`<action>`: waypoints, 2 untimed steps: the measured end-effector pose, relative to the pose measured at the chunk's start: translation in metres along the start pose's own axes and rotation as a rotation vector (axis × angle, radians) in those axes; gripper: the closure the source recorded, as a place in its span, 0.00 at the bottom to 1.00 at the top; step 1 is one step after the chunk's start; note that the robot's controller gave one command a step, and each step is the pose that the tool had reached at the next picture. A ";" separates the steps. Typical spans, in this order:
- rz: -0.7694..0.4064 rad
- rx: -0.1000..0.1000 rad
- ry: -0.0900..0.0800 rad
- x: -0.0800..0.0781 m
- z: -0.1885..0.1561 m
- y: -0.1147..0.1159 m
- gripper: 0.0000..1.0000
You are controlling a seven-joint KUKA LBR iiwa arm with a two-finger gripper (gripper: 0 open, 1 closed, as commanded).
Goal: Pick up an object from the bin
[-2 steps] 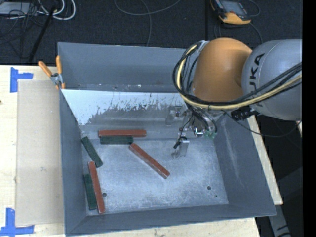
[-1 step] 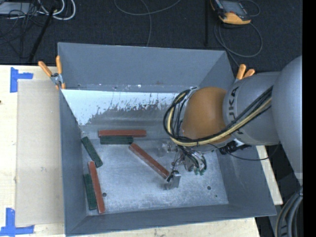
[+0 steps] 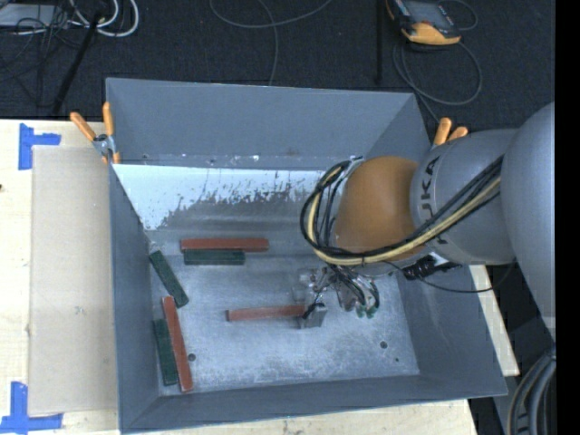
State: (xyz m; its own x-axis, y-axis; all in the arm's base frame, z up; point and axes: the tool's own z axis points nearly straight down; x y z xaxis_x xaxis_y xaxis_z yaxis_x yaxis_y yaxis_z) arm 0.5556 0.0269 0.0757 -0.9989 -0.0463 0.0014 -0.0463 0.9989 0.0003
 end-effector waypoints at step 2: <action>-0.228 0.000 -0.003 -0.011 0.006 -0.009 0.00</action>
Offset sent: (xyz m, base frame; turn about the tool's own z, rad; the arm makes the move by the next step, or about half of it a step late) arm 0.0000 0.0000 0.0000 0.0000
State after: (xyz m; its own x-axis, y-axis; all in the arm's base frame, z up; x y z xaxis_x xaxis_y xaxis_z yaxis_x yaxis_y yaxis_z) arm 0.5674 0.0183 0.0696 -0.9626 -0.2710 -0.0012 -0.2710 0.9626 -0.0001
